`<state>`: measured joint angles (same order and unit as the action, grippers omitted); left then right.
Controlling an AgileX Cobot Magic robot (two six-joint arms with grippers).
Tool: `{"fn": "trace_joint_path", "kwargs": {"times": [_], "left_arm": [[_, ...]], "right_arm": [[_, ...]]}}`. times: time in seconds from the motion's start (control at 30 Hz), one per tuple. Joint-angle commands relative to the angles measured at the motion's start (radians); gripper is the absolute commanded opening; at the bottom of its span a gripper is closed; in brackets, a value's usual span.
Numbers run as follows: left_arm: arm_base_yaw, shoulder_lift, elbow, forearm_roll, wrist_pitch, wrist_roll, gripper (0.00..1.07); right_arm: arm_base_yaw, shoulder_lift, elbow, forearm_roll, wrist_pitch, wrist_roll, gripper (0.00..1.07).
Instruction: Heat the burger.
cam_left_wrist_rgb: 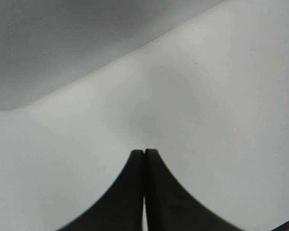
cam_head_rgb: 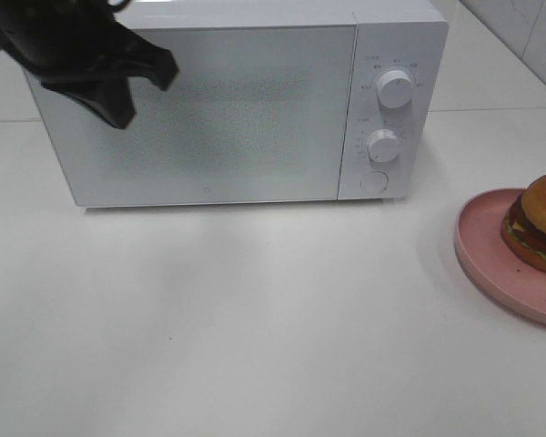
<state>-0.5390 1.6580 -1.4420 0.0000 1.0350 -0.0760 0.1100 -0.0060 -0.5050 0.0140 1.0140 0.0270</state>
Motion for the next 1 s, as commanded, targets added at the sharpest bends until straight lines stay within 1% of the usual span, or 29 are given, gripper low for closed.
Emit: {"fn": "trace_joint_path", "kwargs": {"times": [0.03,0.07,0.1,0.13,0.17,0.2,0.23,0.27,0.3,0.33,0.37,0.4,0.43,0.47,0.5,0.53,0.57,0.6,0.63,0.67,0.7,0.73,0.77,0.83,0.87,0.9,0.93,0.97,1.0], "left_arm": [[0.089,-0.050,-0.001,-0.020,0.093,-0.023,0.00],[0.089,-0.050,-0.001,-0.020,0.093,-0.023,0.00],[0.147,-0.075,-0.001,-0.020,0.124,-0.046,0.00],[0.147,-0.075,-0.001,-0.020,0.124,-0.046,0.00],[0.202,-0.106,0.003,-0.014,0.153,-0.069,0.00],[0.221,-0.126,0.008,-0.010,0.155,-0.070,0.00],[0.221,-0.126,0.008,-0.010,0.155,-0.070,0.00],[0.260,-0.166,0.033,0.009,0.146,-0.071,0.00],[0.279,-0.190,0.054,0.015,0.139,-0.076,0.00],[0.279,-0.190,0.054,0.015,0.139,-0.076,0.00],[0.304,-0.237,0.105,0.022,0.137,-0.091,0.00],[0.304,-0.237,0.105,0.022,0.137,-0.091,0.00],[0.317,-0.295,0.162,0.029,0.139,-0.093,0.00],[0.318,-0.326,0.195,0.029,0.137,-0.093,0.00],[0.318,-0.326,0.195,0.029,0.137,-0.093,0.00],[0.318,-0.383,0.256,0.030,0.125,-0.093,0.00],[0.318,-0.417,0.290,0.031,0.119,-0.093,0.00],[0.318,-0.417,0.290,0.031,0.119,-0.093,0.00],[0.318,-0.477,0.356,0.039,0.112,-0.093,0.00],[0.318,-0.477,0.356,0.039,0.112,-0.093,0.00],[0.318,-0.545,0.410,0.051,0.113,-0.093,0.00],[0.318,-0.580,0.439,0.052,0.116,-0.093,0.00],[0.318,-0.580,0.439,0.052,0.116,-0.093,0.00],[0.318,-0.710,0.544,0.047,0.117,-0.093,0.00],[0.318,-0.710,0.544,0.047,0.117,-0.093,0.00],[0.318,-0.747,0.570,0.045,0.117,-0.093,0.00],[0.318,-0.815,0.615,0.044,0.117,-0.093,0.00],[0.318,-0.815,0.615,0.044,0.117,-0.093,0.00],[0.318,-0.852,0.638,0.044,0.118,-0.093,0.00]], "right_arm": [[-0.004,-0.024,0.001,0.001,-0.012,-0.004,0.76],[-0.004,-0.024,0.001,0.001,-0.012,-0.004,0.76],[-0.004,-0.024,0.001,0.001,-0.012,-0.004,0.76],[-0.004,-0.024,0.001,0.001,-0.012,-0.004,0.76],[-0.004,-0.024,0.001,0.001,-0.012,-0.004,0.76],[-0.004,-0.024,0.001,0.001,-0.012,-0.004,0.76],[-0.004,-0.024,0.001,0.001,-0.012,-0.004,0.76],[-0.004,-0.024,0.001,0.001,-0.012,-0.004,0.76],[-0.004,-0.024,0.001,0.001,-0.012,-0.004,0.76],[-0.004,-0.024,0.001,0.001,-0.012,-0.004,0.76],[-0.004,-0.024,0.001,0.001,-0.012,-0.004,0.76],[-0.004,-0.024,0.001,0.001,-0.012,-0.004,0.76],[-0.004,-0.024,0.001,0.001,-0.012,-0.004,0.76],[-0.004,-0.024,0.001,0.001,-0.012,-0.004,0.76],[-0.004,-0.024,0.001,0.001,-0.012,-0.004,0.76],[-0.004,-0.024,0.001,0.001,-0.012,-0.004,0.76],[-0.004,-0.024,0.001,0.001,-0.012,-0.004,0.76],[-0.004,-0.024,0.001,0.001,-0.012,-0.004,0.76],[-0.004,-0.024,0.001,0.001,-0.012,-0.004,0.76],[-0.004,-0.024,0.001,0.001,-0.012,-0.004,0.76],[-0.004,-0.024,0.001,0.001,-0.012,-0.004,0.76],[-0.004,-0.024,0.001,0.001,-0.012,-0.004,0.76],[-0.004,-0.024,0.001,0.001,-0.012,-0.004,0.76],[-0.004,-0.024,0.001,0.001,-0.012,-0.004,0.76],[-0.004,-0.024,0.001,0.001,-0.012,-0.004,0.76],[-0.004,-0.024,0.001,0.001,-0.012,-0.004,0.76],[-0.004,-0.024,0.001,0.001,-0.012,-0.004,0.76],[-0.004,-0.024,0.001,0.001,-0.012,-0.004,0.76],[-0.004,-0.024,0.001,0.001,-0.012,-0.004,0.76]]}}
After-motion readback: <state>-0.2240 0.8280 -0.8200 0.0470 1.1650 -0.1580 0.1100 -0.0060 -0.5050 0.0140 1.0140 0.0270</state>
